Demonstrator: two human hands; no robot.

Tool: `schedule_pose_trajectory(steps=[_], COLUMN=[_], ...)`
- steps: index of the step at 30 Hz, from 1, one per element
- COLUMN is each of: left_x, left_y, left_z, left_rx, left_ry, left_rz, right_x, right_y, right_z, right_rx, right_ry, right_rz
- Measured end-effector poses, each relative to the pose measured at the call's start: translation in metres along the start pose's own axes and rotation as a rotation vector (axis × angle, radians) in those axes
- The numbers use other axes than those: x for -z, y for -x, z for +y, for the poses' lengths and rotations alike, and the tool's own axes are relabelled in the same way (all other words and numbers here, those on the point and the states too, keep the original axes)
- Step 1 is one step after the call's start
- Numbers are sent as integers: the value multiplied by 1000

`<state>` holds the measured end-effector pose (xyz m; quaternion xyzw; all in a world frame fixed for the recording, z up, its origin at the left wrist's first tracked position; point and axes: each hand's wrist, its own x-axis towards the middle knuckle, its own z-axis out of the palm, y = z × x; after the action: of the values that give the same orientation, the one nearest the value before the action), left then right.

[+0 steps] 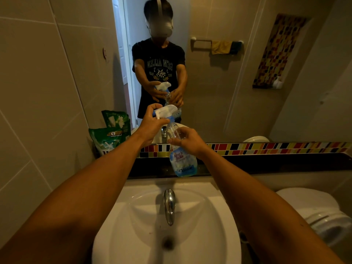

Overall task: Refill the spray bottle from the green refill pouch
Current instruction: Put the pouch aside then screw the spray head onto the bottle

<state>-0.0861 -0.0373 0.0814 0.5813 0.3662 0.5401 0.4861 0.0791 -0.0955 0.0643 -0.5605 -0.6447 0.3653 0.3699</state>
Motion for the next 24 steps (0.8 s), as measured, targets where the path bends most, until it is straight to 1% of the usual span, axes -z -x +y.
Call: schedule_pose_trajectory(steps=[3, 6, 13, 18, 24], left_x=[-1, -1, 1, -1, -2], left_y=[2, 3, 3, 4, 3], left_z=[0, 0, 0, -1, -4], left_rx=[-22, -48, -40, -29, -108], left_ry=[30, 3, -80, -74, -87], left_rz=[10, 32, -30, -5, 21], right_x=[0, 1, 3, 3, 2], right_y=[-2, -4, -3, -2, -1], right_z=[0, 1, 4, 5, 4], right_rx=[1, -2, -23, -19, 7], right_ry=[11, 13, 29, 20, 24], right_rz=[-11, -29, -30, -34, -36])
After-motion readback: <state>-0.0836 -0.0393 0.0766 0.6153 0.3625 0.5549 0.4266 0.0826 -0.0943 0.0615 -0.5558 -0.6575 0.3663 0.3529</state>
